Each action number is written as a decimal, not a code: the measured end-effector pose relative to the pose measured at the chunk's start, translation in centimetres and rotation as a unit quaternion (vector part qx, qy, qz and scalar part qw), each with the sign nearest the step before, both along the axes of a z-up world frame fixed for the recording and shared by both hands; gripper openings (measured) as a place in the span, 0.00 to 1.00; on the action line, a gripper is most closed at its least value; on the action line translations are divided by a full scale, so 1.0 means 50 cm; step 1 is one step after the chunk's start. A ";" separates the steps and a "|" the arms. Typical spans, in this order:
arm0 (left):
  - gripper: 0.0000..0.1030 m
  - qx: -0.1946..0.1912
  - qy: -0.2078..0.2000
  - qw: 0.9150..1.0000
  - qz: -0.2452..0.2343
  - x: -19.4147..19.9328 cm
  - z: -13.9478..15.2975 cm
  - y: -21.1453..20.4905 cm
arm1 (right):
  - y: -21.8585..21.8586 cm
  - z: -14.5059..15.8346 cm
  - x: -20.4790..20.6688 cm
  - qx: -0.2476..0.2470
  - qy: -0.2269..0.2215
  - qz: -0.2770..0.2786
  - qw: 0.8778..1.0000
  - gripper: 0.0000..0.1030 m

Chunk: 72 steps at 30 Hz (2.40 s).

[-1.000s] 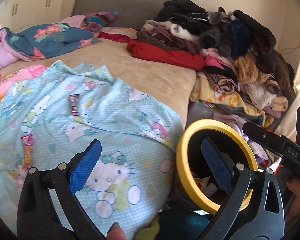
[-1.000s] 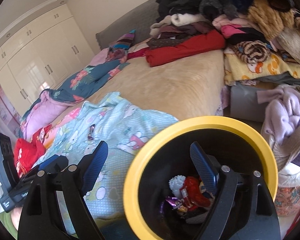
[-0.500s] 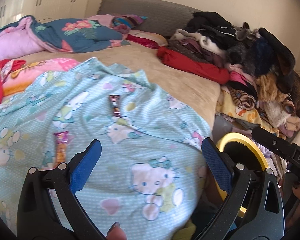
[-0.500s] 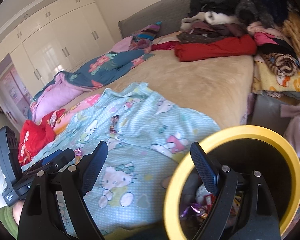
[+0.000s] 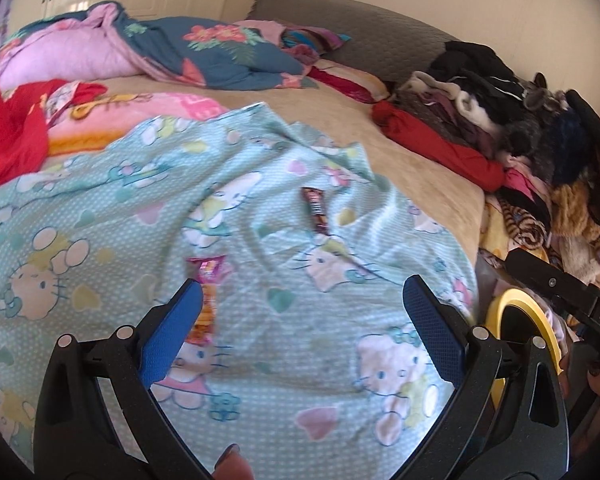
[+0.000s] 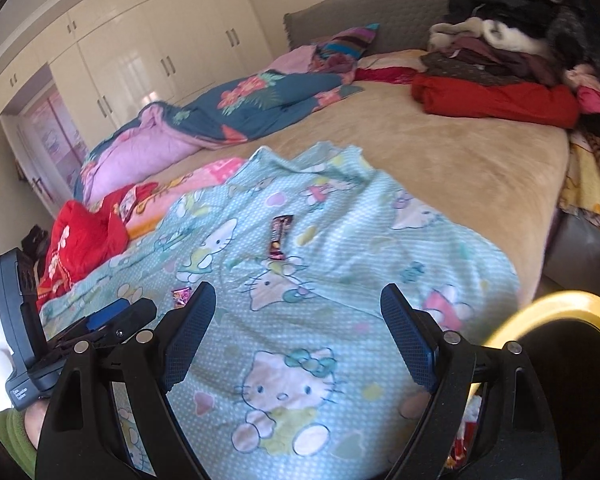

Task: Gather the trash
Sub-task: 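Move both open grippers back over the two candy bars on the sheet, then grasp the orange snack bar with the left gripper while the right grasps the brown Energy bar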

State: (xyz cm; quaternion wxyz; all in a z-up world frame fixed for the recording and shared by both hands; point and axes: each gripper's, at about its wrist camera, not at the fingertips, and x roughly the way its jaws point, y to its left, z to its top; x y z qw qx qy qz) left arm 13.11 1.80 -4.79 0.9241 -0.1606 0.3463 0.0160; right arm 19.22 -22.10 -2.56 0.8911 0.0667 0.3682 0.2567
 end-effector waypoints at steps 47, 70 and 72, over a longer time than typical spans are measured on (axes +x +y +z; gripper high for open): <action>0.27 -0.050 0.112 0.991 0.062 0.075 -0.194 0.121 | 0.227 -0.196 0.277 -0.038 0.104 0.074 0.991 0.15; 0.13 -0.032 0.045 0.998 0.039 0.041 -0.058 0.057 | 0.084 -0.083 0.038 0.016 0.065 0.064 0.996 0.15; 0.13 -0.034 0.036 0.998 0.032 0.039 -0.041 0.044 | 0.072 -0.071 0.025 0.018 0.059 0.060 0.996 0.15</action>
